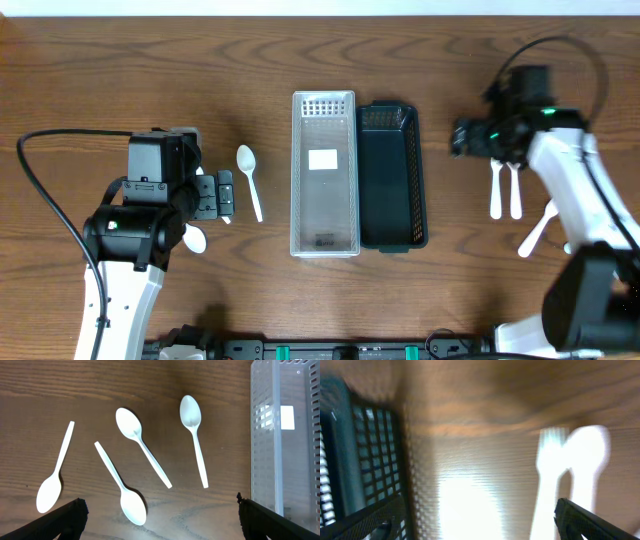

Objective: Pack container
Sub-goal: 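Move the right gripper above the white fork and spoon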

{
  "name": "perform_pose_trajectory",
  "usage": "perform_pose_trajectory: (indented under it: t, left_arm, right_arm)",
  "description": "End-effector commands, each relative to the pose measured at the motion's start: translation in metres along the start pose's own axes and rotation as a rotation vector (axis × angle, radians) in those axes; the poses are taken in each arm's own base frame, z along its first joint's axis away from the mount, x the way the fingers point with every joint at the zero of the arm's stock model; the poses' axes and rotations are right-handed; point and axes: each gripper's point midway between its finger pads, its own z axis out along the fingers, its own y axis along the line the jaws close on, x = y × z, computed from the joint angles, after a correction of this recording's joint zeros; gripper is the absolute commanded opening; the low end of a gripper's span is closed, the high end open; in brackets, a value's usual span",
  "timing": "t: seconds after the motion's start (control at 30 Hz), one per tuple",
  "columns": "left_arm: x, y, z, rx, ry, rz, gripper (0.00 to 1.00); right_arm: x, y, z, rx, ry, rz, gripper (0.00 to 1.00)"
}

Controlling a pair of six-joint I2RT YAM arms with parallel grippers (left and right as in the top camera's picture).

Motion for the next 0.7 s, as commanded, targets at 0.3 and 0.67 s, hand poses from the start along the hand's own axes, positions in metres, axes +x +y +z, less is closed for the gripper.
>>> perform_pose_trajectory:
  t: [0.3, 0.67]
  left_arm:
    - [-0.005, 0.003, -0.004, -0.013, -0.015, -0.019, 0.98]
    - [-0.006, 0.003, -0.004, -0.013, -0.015, -0.019, 0.98]
  right_arm:
    - [0.013, -0.056, 0.014, 0.098, 0.120, 0.015, 0.99]
    - [0.033, -0.060, 0.066, 0.094, 0.250, 0.001, 0.99]
